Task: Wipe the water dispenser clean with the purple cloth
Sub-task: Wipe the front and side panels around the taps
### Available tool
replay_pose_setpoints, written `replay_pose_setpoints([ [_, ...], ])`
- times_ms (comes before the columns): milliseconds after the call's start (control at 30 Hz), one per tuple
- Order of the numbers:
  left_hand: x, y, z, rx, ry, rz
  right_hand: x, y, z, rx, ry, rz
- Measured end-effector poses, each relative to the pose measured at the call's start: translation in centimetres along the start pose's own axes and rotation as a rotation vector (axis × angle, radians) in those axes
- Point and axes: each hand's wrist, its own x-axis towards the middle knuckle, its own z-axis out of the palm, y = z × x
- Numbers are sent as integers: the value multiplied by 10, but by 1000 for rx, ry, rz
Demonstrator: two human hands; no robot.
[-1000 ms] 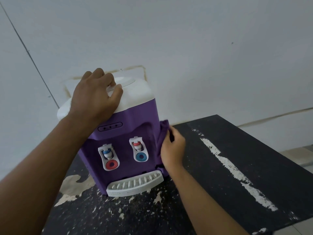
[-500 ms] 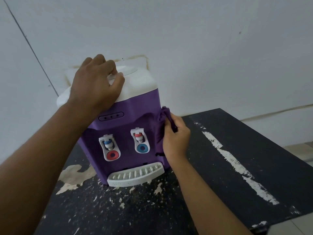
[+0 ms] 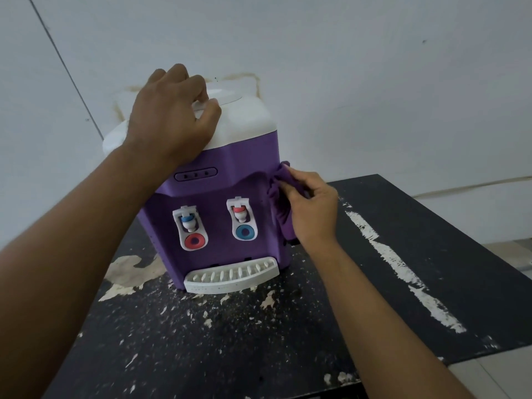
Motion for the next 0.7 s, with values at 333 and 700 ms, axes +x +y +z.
replay_pose_setpoints([
  [333, 1, 1, 0, 15, 7, 2, -48, 67, -63, -424, -377, 281],
  [700, 0, 3, -3, 17, -5, -2, -46, 74, -63, -605, -472, 51],
])
